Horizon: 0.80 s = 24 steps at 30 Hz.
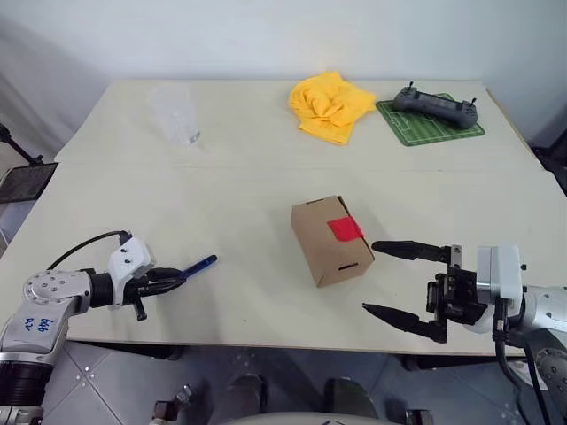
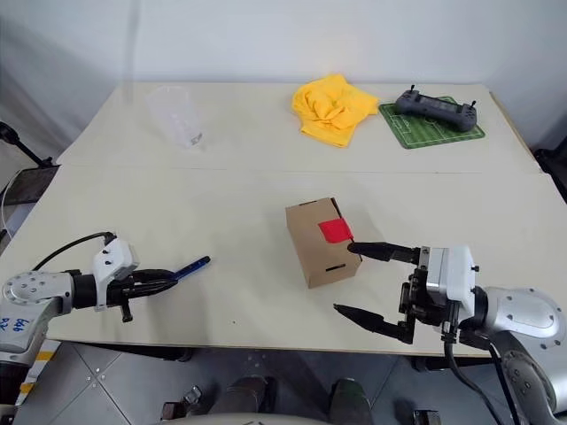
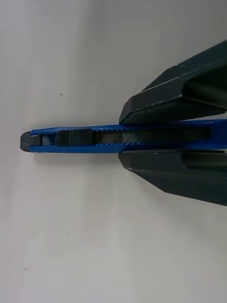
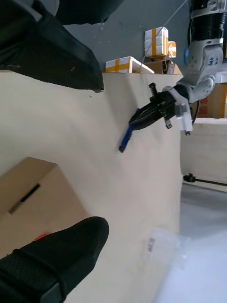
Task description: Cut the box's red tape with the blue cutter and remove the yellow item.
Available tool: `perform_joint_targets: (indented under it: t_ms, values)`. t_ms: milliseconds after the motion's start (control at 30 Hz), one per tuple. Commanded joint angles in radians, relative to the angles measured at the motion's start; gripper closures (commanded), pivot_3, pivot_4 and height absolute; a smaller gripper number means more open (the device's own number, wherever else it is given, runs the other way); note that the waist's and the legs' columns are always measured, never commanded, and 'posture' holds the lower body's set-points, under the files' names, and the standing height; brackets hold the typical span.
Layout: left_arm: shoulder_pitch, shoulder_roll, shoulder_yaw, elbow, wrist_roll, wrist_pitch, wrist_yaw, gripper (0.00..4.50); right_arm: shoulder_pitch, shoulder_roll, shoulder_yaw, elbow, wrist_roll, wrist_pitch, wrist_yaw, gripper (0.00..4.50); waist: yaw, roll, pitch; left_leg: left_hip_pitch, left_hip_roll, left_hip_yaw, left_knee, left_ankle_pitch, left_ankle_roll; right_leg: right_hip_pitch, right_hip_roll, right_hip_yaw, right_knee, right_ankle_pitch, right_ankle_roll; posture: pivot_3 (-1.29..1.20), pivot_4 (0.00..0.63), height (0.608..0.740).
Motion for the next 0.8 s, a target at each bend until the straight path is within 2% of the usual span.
perform_joint_targets:
  t_ms: [33, 167, 333, 400, 500, 667, 800]
  values:
    - [0.031, -0.017, -0.070, 0.007, 0.042, 0.009, -0.009, 4.06, 0.005, 0.001, 0.001, -0.022, 0.007, 0.001, -0.001, 0.00, 0.000, 0.000, 0.000, 0.000, 0.000, 0.000, 0.000, 0.000, 0.000, 0.000, 0.000, 0.000, 0.000, 0.000, 0.000, 0.00, 0.150, 0.740]
    - [0.021, -0.031, -0.074, -0.065, 0.011, -0.004, -0.028, 4.06, 0.015, -0.010, -0.007, -0.028, 0.014, 0.022, -0.002, 0.00, 0.004, 0.000, 0.000, 0.000, 0.000, 0.000, 0.000, 0.000, 0.000, 0.000, 0.000, 0.000, -0.001, 0.000, 0.000, 0.00, 0.150, 0.740]
    - [-0.001, 0.008, -0.127, -0.306, -0.031, 0.071, -0.078, 4.06, 0.025, -0.054, -0.057, -0.089, 0.147, 0.191, -0.111, 0.00, 0.006, -0.001, 0.001, -0.002, -0.001, 0.000, 0.001, -0.002, 0.002, 0.001, -0.002, -0.001, -0.004, 0.000, 0.000, 0.00, 0.150, 0.740]
    - [-0.087, -0.017, -0.217, -0.466, -0.036, 0.195, -0.049, 4.06, 0.047, -0.086, -0.050, -0.116, 0.150, 0.235, -0.115, 0.00, 0.008, -0.003, 0.002, -0.004, -0.001, 0.000, 0.000, -0.002, 0.002, 0.000, -0.002, -0.001, -0.005, 0.000, 0.000, 0.00, 0.150, 0.740]
    - [-0.187, -0.087, -0.344, -0.571, -0.016, 0.353, 0.017, 4.06, 0.100, -0.124, -0.008, -0.146, 0.074, 0.239, -0.088, 0.00, 0.020, -0.004, 0.002, -0.006, -0.001, -0.003, 0.001, -0.002, 0.002, 0.001, -0.002, -0.004, -0.007, 0.000, 0.000, 0.00, 0.150, 0.740]
    - [-0.297, -0.117, -0.542, -0.624, 0.027, 0.533, 0.024, 4.06, 0.181, -0.217, 0.022, -0.203, -0.006, 0.318, -0.104, 0.00, 0.006, -0.005, 0.003, -0.005, -0.004, 0.001, 0.002, -0.003, 0.003, 0.000, 0.001, -0.004, -0.003, 0.000, 0.001, 0.00, 0.150, 0.740]
    - [-0.387, -0.196, -0.656, -0.585, 0.060, 0.600, 0.061, 4.06, 0.190, -0.208, 0.034, -0.216, -0.028, 0.329, -0.141, 0.00, 0.005, -0.008, 0.005, -0.006, -0.003, -0.001, 0.003, -0.003, 0.003, 0.001, 0.002, -0.005, -0.005, 0.000, 0.001, 0.00, 0.150, 0.740]
